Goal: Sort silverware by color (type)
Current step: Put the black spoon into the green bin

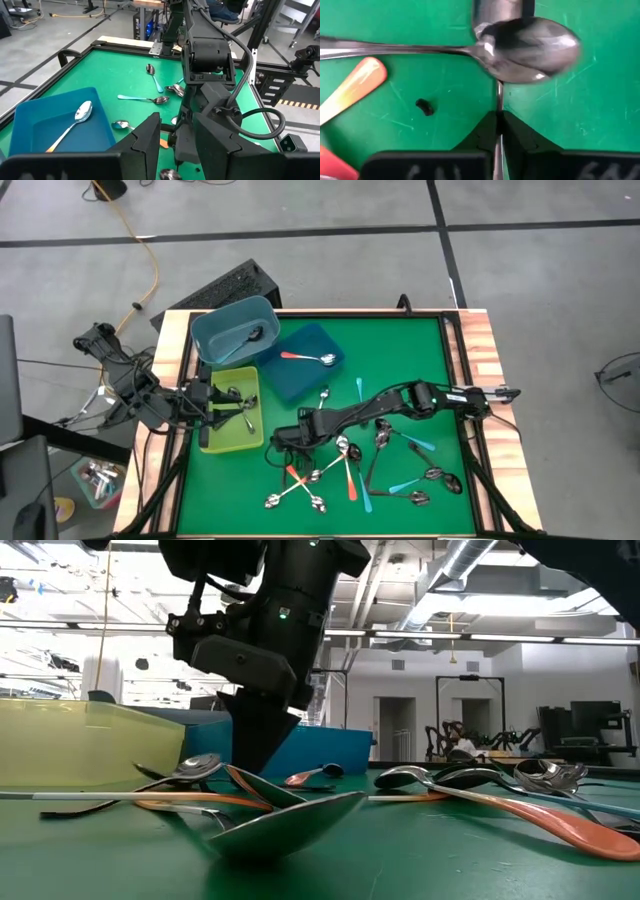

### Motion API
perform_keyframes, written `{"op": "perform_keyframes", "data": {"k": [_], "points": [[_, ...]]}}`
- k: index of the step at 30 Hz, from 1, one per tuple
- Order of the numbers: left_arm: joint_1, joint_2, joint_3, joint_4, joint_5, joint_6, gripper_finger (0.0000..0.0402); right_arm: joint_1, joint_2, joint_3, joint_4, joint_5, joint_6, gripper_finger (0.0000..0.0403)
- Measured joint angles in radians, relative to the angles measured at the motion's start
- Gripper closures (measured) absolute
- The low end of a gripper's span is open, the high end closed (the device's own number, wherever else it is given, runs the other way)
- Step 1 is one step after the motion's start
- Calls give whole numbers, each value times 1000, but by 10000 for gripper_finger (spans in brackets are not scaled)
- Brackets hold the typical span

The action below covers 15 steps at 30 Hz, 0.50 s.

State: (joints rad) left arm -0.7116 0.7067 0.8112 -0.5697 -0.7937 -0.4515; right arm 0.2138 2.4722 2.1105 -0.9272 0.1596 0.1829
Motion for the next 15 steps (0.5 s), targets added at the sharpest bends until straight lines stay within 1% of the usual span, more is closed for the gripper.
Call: {"op": "perform_keyframes", "data": {"k": [1,3,11,15], "points": [[0,0,0,0,0,0,301,1,0,0,0,0,0,385],[0,0,0,0,0,0,301,0,0,0,0,0,0,393],[0,0,0,0,0,-1,301,4,-12,-2,-23,0,1,397],[0,0,0,0,-1,0,301,10,-39,-7,-79,2,4,397]]}}
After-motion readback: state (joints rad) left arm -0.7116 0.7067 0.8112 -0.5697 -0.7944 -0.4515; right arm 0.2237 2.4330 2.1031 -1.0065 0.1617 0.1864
